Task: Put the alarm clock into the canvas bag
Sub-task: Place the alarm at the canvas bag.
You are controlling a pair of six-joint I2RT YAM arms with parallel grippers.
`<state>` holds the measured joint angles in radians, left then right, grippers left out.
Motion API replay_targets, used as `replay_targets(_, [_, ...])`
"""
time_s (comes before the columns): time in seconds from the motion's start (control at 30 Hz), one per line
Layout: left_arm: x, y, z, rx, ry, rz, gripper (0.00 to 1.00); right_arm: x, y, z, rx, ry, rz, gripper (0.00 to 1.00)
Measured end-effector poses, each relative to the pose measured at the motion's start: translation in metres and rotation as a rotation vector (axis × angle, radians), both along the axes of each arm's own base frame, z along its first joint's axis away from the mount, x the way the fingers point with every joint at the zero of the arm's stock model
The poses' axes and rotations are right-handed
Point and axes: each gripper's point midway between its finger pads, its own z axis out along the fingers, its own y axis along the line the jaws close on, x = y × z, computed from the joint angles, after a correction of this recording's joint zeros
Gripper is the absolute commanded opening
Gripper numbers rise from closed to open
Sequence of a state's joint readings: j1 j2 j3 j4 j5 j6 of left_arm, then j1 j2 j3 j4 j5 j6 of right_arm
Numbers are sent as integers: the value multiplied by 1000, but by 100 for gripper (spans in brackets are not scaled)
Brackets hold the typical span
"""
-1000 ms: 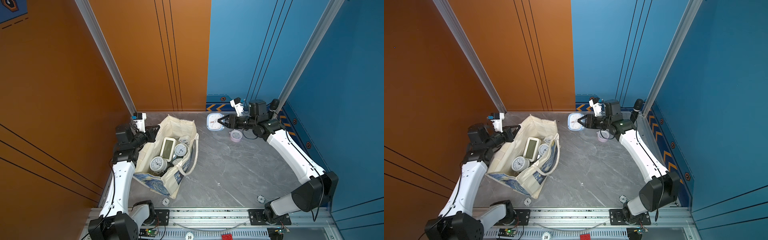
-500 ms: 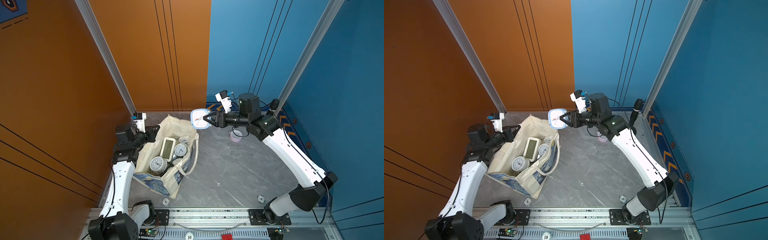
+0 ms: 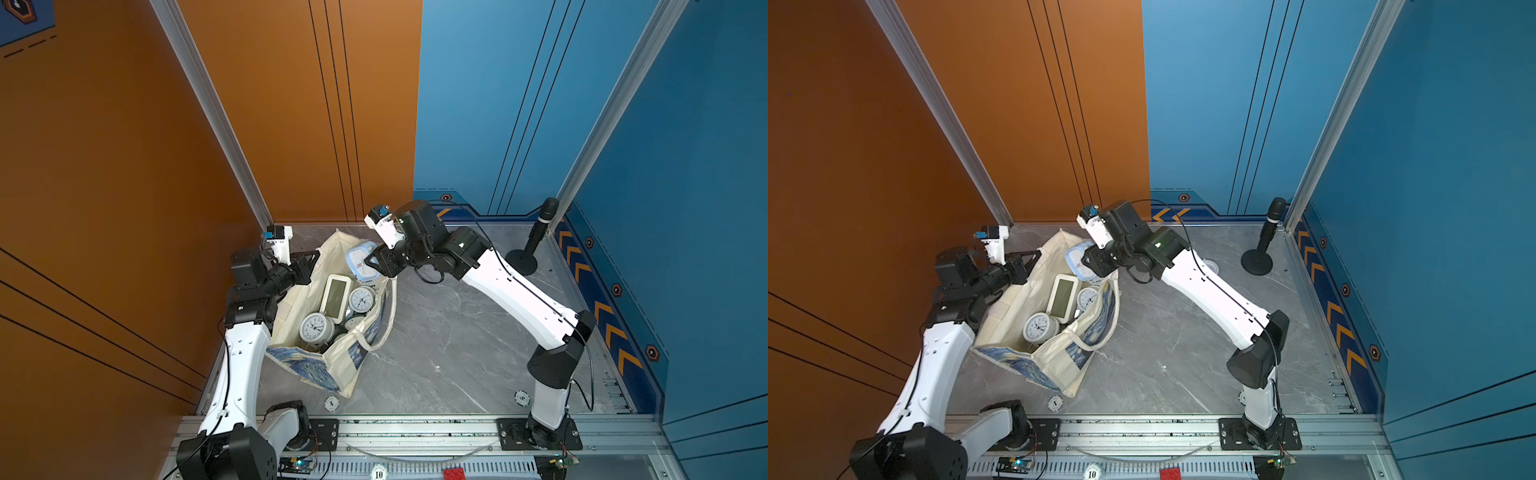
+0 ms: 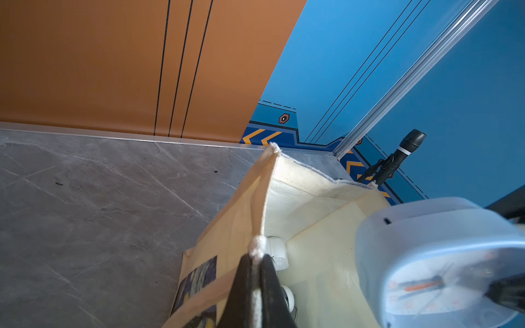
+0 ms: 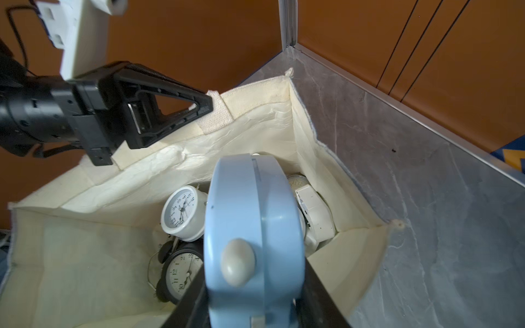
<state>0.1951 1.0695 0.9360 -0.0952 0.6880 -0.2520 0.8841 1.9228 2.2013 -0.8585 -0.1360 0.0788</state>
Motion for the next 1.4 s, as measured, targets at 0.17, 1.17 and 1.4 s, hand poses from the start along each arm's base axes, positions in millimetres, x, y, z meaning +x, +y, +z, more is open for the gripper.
replay_targets(0.17, [0,0,0,0,0,0,0,4,14,-25,-169,-98,13,27])
replay_targets(1.17, [0,0,0,0,0,0,0,27,48,-132,-82,372,7,55])
replay_targets(1.4, [0,0,1,0,-2,0,0,33,44,-135,-92,368,-47,69])
